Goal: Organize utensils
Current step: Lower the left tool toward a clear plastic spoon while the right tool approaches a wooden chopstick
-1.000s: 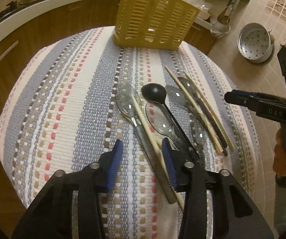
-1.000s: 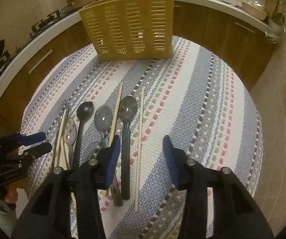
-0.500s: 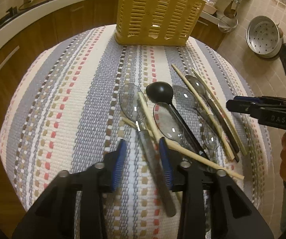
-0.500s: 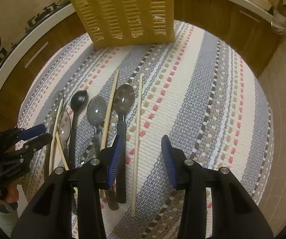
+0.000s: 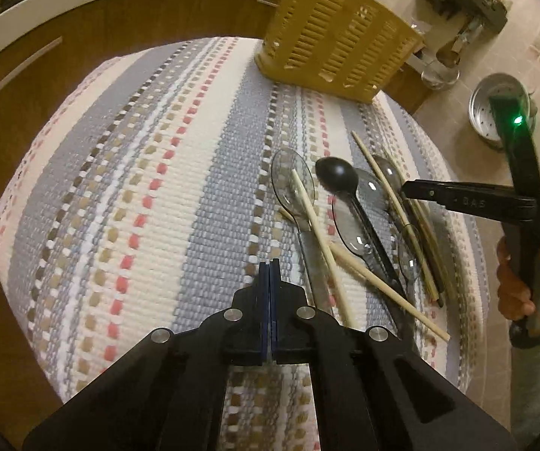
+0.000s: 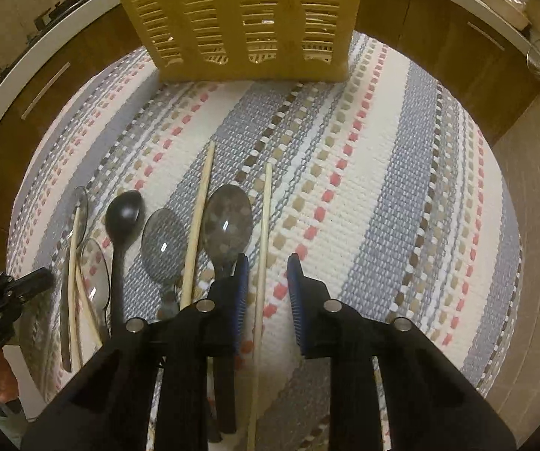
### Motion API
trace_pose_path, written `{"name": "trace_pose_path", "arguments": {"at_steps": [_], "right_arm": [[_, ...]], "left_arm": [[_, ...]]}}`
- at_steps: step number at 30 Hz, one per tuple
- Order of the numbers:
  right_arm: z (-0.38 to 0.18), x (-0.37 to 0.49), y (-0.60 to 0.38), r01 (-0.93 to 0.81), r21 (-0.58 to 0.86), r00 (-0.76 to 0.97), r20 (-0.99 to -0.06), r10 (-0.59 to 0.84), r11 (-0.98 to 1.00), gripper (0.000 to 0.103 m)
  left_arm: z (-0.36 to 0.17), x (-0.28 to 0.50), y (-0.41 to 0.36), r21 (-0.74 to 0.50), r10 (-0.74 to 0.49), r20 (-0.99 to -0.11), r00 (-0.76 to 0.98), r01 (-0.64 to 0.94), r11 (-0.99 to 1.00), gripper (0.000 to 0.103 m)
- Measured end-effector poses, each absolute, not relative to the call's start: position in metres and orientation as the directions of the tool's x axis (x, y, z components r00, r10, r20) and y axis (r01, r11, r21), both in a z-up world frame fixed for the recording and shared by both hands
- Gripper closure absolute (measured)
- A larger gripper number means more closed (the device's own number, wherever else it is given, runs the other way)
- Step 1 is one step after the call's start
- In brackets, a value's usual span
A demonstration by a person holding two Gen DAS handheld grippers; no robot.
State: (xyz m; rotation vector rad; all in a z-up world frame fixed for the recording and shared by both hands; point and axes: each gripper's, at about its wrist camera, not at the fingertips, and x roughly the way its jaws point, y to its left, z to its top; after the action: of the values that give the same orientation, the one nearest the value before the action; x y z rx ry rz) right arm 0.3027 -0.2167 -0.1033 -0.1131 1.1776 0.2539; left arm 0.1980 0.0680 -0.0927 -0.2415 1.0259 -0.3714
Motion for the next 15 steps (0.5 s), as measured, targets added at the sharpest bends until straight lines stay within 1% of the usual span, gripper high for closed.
{"name": "trace_pose_path", "arguments": {"at_steps": [2, 3, 5, 8, 12, 15], "right_arm": [[-0.104, 0.303, -0.216, -0.256, 0.027, 0.365, -0.923, 0.123, 0.966, 0.09], [-0.104, 0.303, -0.215, -0.258, 0.021, 0.367, -0.923, 0.118, 0.966, 0.091], [-0.105, 0.304, -0.215, -0.259, 0.023, 0.364, -0.924, 0.12, 0.966, 0.091], [-0.105, 0.303, -0.218, -0.26, 0.039, 0.352, -0.927, 0.132, 0.965, 0.091], [-0.105, 0.3, -0.222, -0.275, 0.022, 0.352, -0.928, 0.122, 0.961, 0.091], [-0.105, 0.297, -0.221, -0.277, 0.011, 0.353, -0.929, 0.113, 0.961, 0.091]], "left_arm": [[-0.088, 0.199, 0.07, -0.426, -0.475, -0.756, 0.451, 0.211, 0.88, 0.103], [-0.086, 0.2, 0.068, -0.436, -0.487, -0.75, 0.447, 0.219, 0.873, 0.099], [-0.083, 0.201, 0.06, -0.409, -0.473, -0.761, 0.444, 0.237, 0.881, 0.092], [-0.086, 0.206, 0.044, -0.384, -0.461, -0.785, 0.413, 0.259, 0.886, 0.092], [-0.09, 0.207, 0.029, -0.301, -0.39, -0.822, 0.416, 0.265, 0.916, 0.092], [-0.089, 0.211, 0.024, -0.277, -0.366, -0.832, 0.417, 0.26, 0.925, 0.092]]}}
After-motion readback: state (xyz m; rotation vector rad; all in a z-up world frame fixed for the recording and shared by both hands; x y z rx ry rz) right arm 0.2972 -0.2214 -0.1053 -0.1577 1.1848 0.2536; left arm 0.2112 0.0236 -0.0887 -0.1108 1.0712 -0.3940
